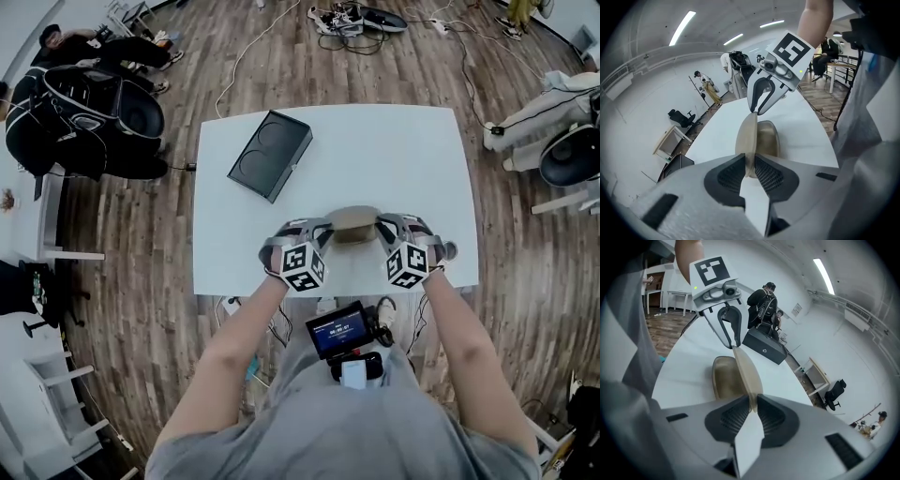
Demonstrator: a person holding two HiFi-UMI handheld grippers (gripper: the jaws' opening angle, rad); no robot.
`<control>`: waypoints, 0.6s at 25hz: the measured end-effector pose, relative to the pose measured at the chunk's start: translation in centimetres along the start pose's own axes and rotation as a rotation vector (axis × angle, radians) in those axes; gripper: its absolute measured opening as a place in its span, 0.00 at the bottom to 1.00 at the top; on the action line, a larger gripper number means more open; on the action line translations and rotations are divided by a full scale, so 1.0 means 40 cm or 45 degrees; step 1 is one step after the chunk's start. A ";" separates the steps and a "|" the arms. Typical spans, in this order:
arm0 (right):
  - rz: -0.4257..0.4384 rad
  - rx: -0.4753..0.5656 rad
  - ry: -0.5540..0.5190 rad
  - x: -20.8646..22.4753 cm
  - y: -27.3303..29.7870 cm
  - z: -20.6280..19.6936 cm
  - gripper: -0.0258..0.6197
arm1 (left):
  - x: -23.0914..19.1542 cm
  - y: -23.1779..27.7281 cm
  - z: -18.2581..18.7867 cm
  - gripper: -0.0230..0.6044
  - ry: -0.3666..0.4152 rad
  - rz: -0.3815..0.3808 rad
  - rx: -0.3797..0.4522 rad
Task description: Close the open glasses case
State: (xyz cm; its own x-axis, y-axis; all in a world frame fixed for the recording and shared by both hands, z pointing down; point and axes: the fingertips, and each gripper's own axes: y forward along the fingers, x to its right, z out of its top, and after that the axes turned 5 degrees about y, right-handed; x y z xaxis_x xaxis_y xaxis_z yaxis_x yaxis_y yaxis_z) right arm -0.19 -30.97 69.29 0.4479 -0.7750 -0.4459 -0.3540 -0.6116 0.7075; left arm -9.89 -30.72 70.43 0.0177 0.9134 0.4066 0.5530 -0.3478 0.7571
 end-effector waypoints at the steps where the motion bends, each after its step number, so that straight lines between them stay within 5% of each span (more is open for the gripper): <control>1: 0.002 -0.005 -0.017 -0.009 -0.005 -0.003 0.13 | 0.011 -0.003 0.002 0.13 0.000 -0.003 -0.004; 15: 0.077 -0.095 -0.213 -0.090 0.008 -0.044 0.13 | 0.100 0.031 -0.005 0.13 -0.049 -0.089 -0.090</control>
State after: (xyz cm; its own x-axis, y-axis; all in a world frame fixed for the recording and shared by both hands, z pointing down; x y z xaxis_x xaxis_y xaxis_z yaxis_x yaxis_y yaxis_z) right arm -0.46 -28.09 72.09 0.2824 -0.8296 -0.4817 -0.3113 -0.5542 0.7720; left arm -9.31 -27.53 73.10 0.0139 0.9429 0.3328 0.4940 -0.2958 0.8176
